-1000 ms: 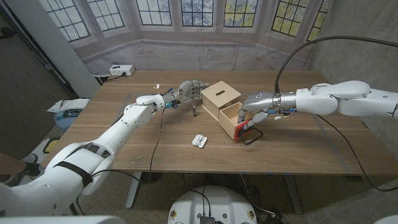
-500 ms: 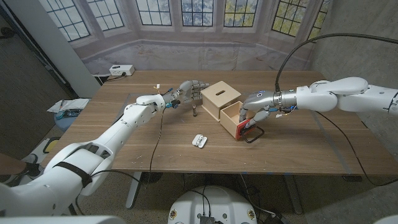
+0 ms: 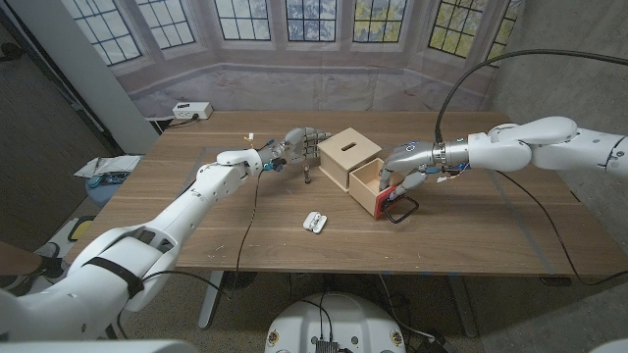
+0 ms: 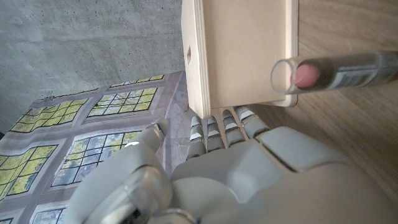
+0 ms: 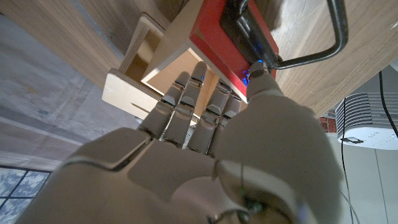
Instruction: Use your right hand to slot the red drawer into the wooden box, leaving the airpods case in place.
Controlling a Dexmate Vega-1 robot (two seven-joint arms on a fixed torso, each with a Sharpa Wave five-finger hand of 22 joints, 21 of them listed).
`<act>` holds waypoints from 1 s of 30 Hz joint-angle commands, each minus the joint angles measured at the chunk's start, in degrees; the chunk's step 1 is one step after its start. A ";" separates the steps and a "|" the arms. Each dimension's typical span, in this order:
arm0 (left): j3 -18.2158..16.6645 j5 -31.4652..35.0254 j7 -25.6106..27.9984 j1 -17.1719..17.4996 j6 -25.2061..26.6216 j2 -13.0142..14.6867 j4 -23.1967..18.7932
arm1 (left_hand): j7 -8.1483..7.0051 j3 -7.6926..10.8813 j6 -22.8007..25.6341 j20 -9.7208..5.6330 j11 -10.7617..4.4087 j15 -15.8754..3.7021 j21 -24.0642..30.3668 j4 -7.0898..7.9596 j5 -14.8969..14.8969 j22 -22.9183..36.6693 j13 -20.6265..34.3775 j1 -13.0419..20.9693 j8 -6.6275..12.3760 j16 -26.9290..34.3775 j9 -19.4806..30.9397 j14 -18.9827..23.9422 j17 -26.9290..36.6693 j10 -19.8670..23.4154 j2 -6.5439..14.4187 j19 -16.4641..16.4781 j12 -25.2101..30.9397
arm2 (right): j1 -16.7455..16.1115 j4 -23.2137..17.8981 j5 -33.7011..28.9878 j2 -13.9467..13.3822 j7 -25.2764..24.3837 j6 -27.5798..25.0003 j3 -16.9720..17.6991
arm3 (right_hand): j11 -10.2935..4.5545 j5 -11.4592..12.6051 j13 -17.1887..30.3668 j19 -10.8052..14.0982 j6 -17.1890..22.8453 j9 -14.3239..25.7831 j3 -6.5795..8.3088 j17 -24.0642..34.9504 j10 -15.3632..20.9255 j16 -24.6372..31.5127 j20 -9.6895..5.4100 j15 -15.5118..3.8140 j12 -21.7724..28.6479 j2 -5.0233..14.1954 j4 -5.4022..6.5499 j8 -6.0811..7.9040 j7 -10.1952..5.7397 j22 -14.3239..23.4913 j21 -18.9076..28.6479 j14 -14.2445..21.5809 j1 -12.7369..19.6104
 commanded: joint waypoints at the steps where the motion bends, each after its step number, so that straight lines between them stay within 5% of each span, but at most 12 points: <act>1: 0.34 -0.14 0.69 0.07 0.73 0.03 -0.60 | -0.01 0.34 0.04 0.32 0.16 0.05 -0.22 -0.06 0.10 0.32 0.17 -0.52 0.10 0.00 0.09 0.35 0.05 0.50 -0.02 0.04 -0.14 | 1.64 3.67 -1.13 1.65 -0.95 2.87 -1.02 | -1.44 0.20 0.12 0.45 2.96 0.21 -0.07 0.17 1.98 -0.08 -4.31 -8.42 0.16 0.97 0.02 0.15 -2.87 0.24 -0.30 0.43 0.38; 30: 0.66 -0.05 1.11 -0.39 0.57 -0.95 0.53 | -0.02 0.45 0.02 0.37 -0.04 0.00 -0.23 -0.19 0.08 0.31 0.19 -0.79 0.11 0.02 0.08 0.57 0.06 0.68 -0.05 0.03 -0.14 | 5.84 10.60 -3.13 5.20 -1.18 8.02 -3.52 | -1.43 0.24 0.30 0.52 3.03 0.19 -0.12 0.14 2.00 -0.57 -4.31 -8.39 -0.14 1.14 0.12 0.01 -2.80 0.23 -0.32 0.59 0.20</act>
